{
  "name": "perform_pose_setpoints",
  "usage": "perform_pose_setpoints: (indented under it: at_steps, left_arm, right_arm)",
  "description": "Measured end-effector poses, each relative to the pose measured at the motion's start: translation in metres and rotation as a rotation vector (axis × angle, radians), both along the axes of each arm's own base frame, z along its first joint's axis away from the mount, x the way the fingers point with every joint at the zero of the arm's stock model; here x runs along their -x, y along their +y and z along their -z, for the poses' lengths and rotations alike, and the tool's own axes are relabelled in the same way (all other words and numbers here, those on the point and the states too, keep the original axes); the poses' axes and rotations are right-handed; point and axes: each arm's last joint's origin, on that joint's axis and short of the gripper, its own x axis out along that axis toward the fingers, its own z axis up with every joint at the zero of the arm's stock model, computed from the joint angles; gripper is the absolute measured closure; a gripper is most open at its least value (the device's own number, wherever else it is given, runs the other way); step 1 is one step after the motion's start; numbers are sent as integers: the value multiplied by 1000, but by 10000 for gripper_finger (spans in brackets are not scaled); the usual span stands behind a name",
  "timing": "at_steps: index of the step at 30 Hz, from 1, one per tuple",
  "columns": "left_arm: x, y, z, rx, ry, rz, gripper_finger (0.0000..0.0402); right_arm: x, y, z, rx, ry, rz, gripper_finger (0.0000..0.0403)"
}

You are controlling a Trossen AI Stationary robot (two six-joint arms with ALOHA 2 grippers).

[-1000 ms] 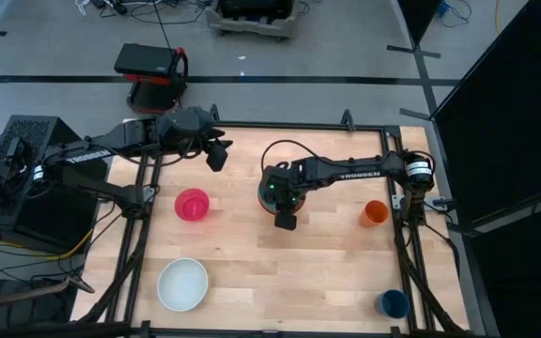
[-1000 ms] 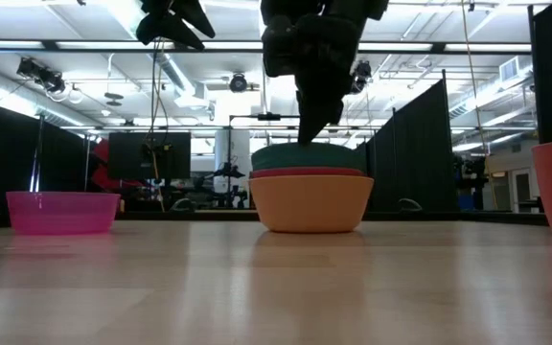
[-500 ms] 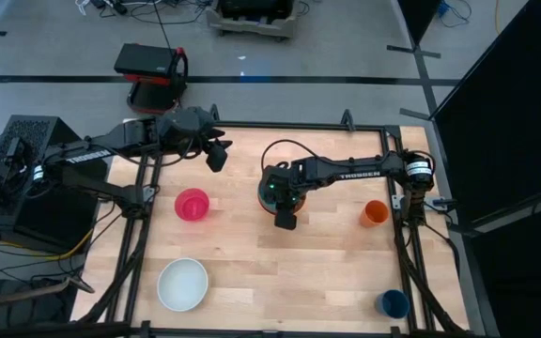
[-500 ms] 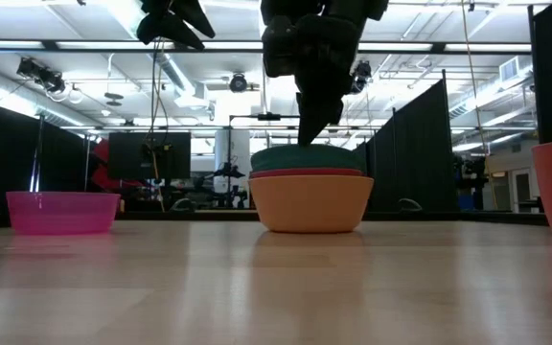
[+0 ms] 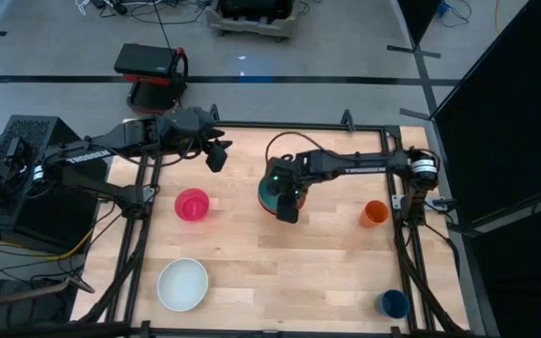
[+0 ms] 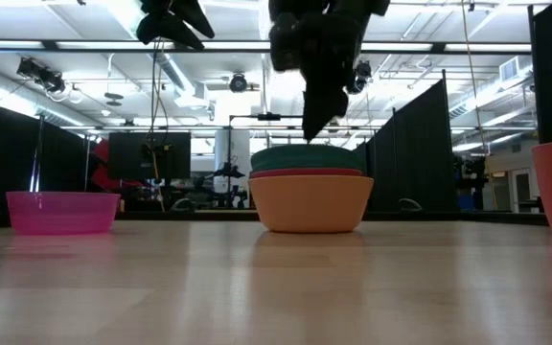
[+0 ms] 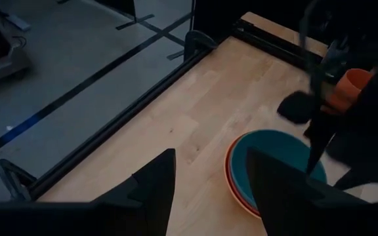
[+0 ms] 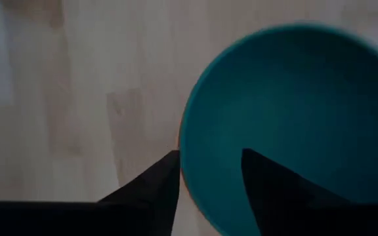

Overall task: Nest bowls inside each other
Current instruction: Stack the white bowl on top of the blue bowl

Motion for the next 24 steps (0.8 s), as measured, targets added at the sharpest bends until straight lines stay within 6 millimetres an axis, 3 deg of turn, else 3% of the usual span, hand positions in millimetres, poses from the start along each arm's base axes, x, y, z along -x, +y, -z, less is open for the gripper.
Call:
perform_pose_setpoints:
  at_steps: [3, 8, 13, 17, 24]
  left_arm:
    - [0, 0, 0, 1, 5, 1, 228]
    - [8, -4, 1, 31, 33, 74, 229]
    - [30, -11, -6, 62, 23, 101, 229]
    - [52, -23, -11, 102, -2, 123, 229]
    - [66, -45, 4, 241, 61, 249, 229]
  right_arm:
    - [4, -4, -8, 0, -22, 19, 254]
    - [19, -16, -42, 45, -163, 93, 271]
    - [39, -27, -64, 47, -295, 173, 292]
    - [56, -34, -65, 45, -367, 237, 299]
    - [71, -43, -66, 24, -542, 334, 289]
